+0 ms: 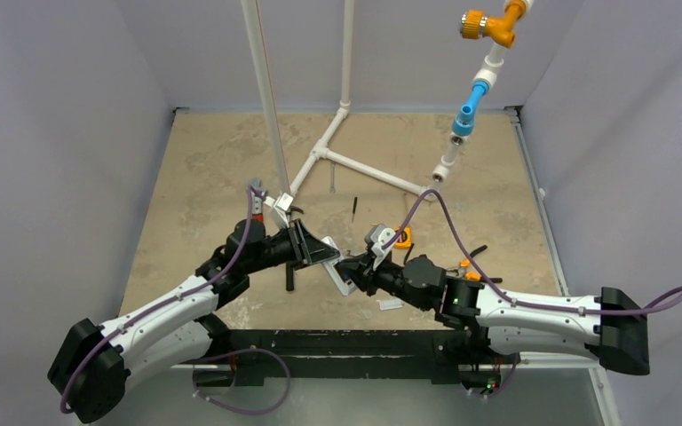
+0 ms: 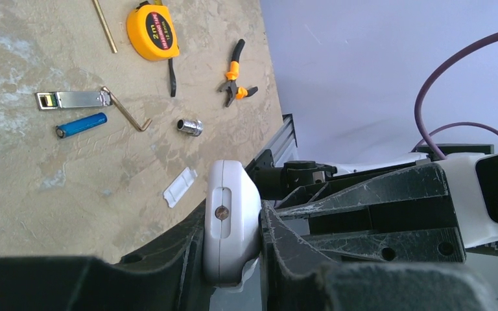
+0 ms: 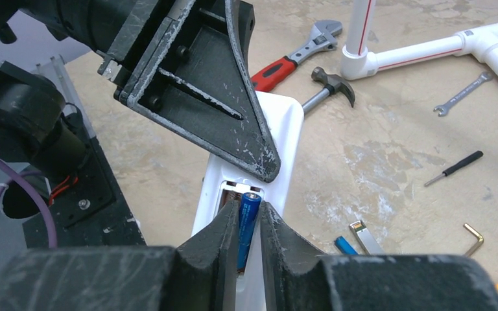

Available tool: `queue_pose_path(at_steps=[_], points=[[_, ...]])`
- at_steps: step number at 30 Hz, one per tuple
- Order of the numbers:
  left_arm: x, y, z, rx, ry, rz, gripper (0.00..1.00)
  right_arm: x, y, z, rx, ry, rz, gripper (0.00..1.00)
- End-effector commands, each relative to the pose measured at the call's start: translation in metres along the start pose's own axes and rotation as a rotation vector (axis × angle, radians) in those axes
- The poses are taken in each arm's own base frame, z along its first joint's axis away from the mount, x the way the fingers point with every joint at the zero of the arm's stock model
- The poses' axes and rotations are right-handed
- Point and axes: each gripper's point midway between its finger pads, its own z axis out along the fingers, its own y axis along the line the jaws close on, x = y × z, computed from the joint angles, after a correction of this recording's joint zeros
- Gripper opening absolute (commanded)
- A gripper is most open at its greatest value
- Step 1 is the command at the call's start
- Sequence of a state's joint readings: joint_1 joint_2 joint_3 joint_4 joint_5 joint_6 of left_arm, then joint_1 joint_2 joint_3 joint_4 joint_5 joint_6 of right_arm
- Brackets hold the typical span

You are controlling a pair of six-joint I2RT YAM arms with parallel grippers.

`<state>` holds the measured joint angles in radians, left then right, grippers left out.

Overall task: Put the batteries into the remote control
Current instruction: Load the battery into the remote control.

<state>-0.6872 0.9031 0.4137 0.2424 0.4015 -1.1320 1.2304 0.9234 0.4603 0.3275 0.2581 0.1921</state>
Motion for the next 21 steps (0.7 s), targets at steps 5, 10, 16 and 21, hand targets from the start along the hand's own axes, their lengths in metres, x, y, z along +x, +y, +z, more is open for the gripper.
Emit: queue_pose_path(at_steps=[5, 10, 16, 21], points=[[-0.0076, -0.045, -0.0047, 0.142, 0.006, 0.042, 0.0, 0.0152, -0.0259, -0.002, 0.121, 0.071, -0.067, 0.2], [-0.007, -0.044, -0.0041, 0.14, 0.01, 0.041, 0.0, 0.0132, -0.0263, -0.0043, 0.12, 0.057, -0.06, 0.27], [-0.0055, -0.0422, -0.0036, 0.137, 0.015, 0.039, 0.0, 0.0094, -0.0235, -0.0054, 0.104, 0.032, -0.043, 0.31], [-0.0056, -0.0415, -0.0034, 0.136, 0.015, 0.039, 0.0, 0.0081, -0.0193, -0.0042, 0.084, 0.03, -0.038, 0.34]])
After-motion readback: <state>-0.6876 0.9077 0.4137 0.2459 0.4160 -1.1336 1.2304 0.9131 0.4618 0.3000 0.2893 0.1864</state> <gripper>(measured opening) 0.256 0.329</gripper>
